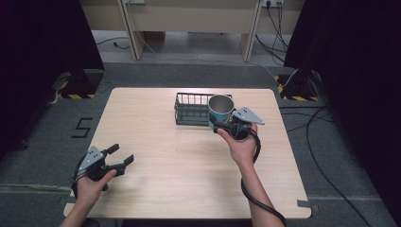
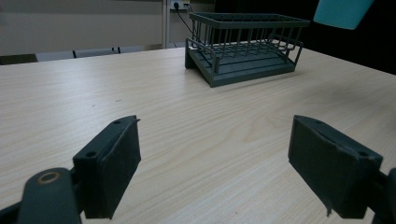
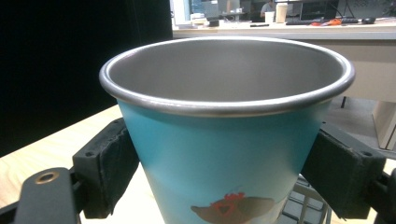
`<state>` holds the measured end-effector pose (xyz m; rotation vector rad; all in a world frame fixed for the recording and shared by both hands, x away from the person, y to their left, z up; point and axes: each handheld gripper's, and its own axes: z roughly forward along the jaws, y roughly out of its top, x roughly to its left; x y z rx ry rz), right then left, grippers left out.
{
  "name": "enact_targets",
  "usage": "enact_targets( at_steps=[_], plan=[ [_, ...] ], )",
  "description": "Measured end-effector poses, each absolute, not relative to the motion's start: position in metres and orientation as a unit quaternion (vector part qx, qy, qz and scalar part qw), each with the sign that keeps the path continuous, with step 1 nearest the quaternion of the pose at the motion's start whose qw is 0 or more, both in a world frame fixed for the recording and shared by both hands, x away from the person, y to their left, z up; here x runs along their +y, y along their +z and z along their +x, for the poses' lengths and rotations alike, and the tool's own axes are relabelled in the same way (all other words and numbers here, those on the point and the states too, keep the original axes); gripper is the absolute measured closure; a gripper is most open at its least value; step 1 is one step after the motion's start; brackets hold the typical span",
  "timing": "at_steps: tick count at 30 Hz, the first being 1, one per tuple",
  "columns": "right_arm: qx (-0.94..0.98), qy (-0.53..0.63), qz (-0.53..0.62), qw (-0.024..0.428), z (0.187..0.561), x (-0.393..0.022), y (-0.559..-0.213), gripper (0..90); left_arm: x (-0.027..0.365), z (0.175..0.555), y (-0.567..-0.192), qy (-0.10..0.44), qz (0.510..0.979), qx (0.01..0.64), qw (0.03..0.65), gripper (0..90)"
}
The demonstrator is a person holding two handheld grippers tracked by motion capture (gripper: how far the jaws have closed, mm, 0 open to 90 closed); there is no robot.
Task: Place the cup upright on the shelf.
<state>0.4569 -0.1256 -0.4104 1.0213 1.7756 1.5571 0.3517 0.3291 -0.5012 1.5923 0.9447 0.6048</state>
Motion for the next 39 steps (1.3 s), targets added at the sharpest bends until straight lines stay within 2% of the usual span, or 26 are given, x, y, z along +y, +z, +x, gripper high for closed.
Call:
enact_targets(
  at_steps=[39],
  plan=[
    [0.651,0.583,0.396,0.282,0.497,-0.11,-0.397,17.0,0.33,0.352,-0.501,0.256,0.674,0.402,0.565,16.3]
  ],
)
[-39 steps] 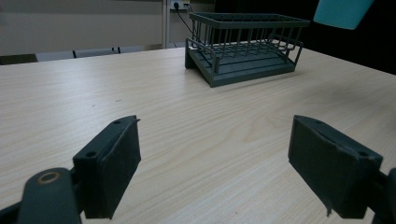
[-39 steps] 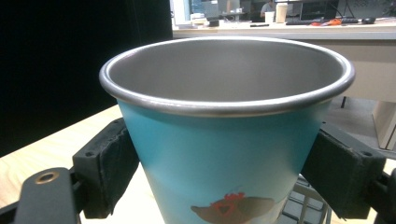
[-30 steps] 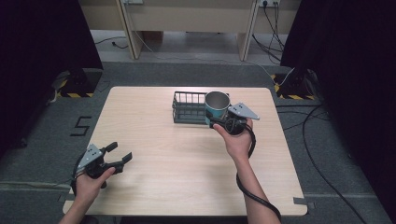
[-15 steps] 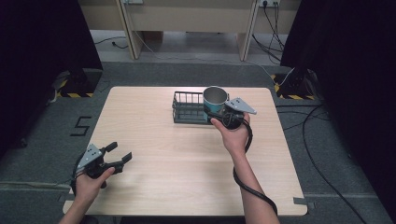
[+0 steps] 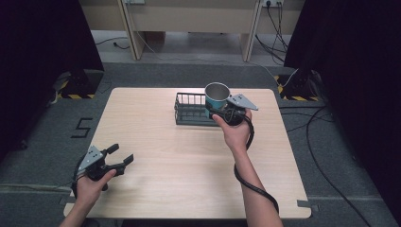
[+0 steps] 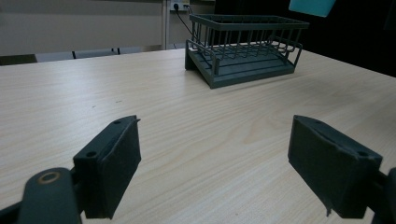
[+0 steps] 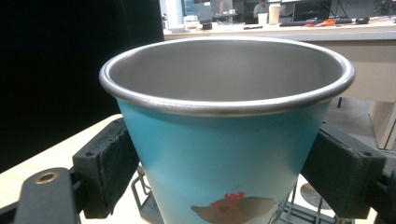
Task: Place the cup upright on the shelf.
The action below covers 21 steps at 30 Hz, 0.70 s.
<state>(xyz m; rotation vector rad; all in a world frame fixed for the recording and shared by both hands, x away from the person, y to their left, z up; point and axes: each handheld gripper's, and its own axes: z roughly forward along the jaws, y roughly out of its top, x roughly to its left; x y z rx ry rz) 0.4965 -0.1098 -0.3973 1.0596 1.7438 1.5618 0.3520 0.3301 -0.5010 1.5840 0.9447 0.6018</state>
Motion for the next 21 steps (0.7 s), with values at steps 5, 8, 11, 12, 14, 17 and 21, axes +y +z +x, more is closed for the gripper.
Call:
enact_targets(
  at_steps=[5,8,11,12,14,17,21],
  plan=[
    [0.653,0.581,0.396,0.282,0.501,-0.106,-0.395,17.0,0.33,0.352,-0.501,0.255,0.673,0.401,0.566,16.3],
    [0.652,0.582,0.397,0.281,0.504,-0.104,-0.394,17.0,0.33,0.352,-0.501,0.255,0.673,0.402,0.567,16.3],
    [0.652,0.582,0.397,0.281,0.506,-0.102,-0.394,17.0,0.33,0.352,-0.501,0.255,0.673,0.402,0.567,16.3],
    [0.651,0.581,0.398,0.282,0.508,-0.101,-0.393,17.0,0.33,0.352,-0.501,0.255,0.673,0.402,0.567,16.3],
    [0.651,0.581,0.4,0.281,0.51,-0.1,-0.393,17.0,0.33,0.352,-0.501,0.255,0.673,0.402,0.567,16.3],
    [0.651,0.581,0.4,0.281,0.512,-0.099,-0.393,17.0,0.33,0.352,-0.501,0.255,0.672,0.402,0.567,16.4],
    [0.651,0.58,0.401,0.281,0.515,-0.096,-0.392,17.0,0.33,0.352,-0.501,0.255,0.672,0.402,0.567,16.3]
  ],
)
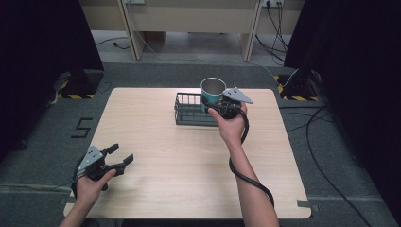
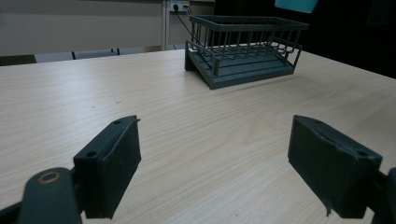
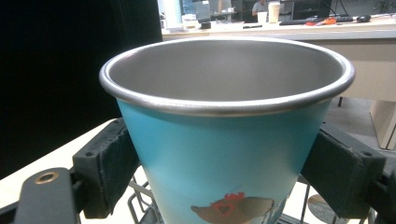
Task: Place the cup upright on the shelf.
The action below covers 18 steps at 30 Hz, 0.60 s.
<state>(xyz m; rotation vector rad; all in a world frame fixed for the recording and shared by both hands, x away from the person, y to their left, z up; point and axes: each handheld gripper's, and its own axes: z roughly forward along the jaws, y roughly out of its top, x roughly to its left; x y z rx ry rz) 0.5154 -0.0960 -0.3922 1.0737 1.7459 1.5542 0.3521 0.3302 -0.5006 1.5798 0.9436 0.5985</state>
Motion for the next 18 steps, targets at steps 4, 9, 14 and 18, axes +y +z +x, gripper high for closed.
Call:
enact_targets(
  at_steps=[4,9,14,18],
  plan=[
    [0.651,0.579,0.403,0.281,0.519,-0.093,-0.391,16.9,0.33,0.352,-0.501,0.254,0.672,0.401,0.568,16.3],
    [0.651,0.579,0.403,0.28,0.524,-0.088,-0.391,17.0,0.33,0.352,-0.501,0.254,0.672,0.401,0.569,16.3],
    [0.651,0.577,0.407,0.279,0.529,-0.084,-0.391,17.0,0.331,0.352,-0.501,0.254,0.671,0.401,0.569,16.3],
    [0.649,0.574,0.414,0.279,0.536,-0.082,-0.392,16.9,0.331,0.352,-0.5,0.254,0.672,0.401,0.569,16.3]
  ],
)
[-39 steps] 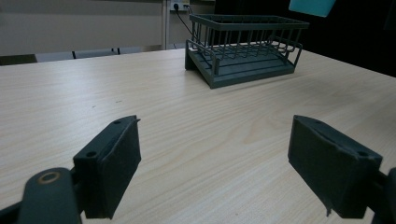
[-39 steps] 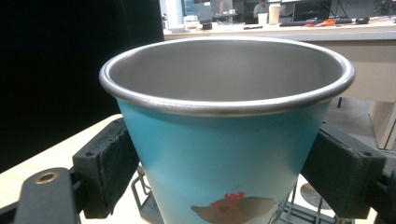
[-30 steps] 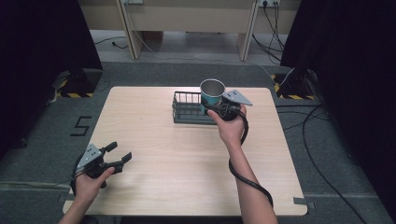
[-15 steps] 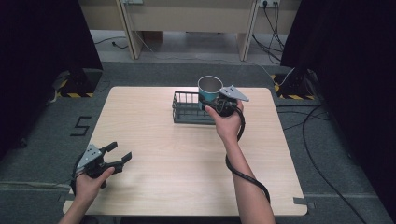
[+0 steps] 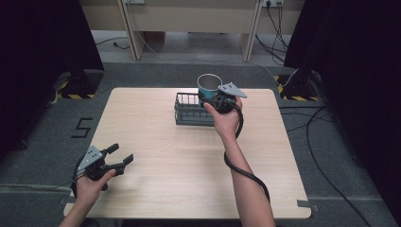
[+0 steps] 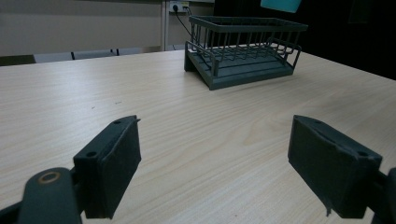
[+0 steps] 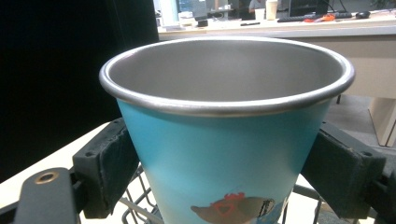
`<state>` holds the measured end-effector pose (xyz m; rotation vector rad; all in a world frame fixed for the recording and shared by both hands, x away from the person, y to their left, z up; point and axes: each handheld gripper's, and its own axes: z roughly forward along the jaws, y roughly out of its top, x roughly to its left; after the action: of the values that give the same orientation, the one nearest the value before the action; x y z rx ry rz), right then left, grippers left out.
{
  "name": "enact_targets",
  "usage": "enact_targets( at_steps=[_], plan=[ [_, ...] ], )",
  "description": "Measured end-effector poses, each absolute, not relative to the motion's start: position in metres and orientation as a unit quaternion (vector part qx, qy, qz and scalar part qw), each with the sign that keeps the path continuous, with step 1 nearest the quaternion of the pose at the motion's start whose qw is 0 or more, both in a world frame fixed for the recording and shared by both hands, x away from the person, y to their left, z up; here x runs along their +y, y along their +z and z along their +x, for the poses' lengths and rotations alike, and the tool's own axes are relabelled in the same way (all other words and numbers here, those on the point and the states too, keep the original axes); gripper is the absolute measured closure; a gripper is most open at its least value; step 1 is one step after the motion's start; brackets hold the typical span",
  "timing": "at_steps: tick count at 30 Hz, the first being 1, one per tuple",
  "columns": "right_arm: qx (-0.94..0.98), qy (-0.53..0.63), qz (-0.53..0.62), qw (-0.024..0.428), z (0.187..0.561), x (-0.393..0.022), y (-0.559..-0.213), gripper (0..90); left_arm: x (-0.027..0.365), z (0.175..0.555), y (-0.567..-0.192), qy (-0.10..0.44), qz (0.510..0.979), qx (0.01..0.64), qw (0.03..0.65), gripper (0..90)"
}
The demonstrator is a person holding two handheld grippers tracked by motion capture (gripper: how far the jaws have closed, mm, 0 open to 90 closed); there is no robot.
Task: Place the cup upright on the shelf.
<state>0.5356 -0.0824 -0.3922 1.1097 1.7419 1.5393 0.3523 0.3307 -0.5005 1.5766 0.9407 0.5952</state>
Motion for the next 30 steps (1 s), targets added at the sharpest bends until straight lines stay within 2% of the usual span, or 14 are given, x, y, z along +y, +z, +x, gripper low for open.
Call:
enact_targets(
  at_steps=[19,30],
  plan=[
    [0.651,0.555,0.442,0.27,0.559,-0.076,-0.41,16.9,0.331,0.353,-0.501,0.252,0.671,0.401,0.571,16.3],
    [0.649,0.551,0.45,0.27,0.571,-0.073,-0.408,16.9,0.332,0.353,-0.501,0.252,0.67,0.4,0.572,16.3]
  ],
)
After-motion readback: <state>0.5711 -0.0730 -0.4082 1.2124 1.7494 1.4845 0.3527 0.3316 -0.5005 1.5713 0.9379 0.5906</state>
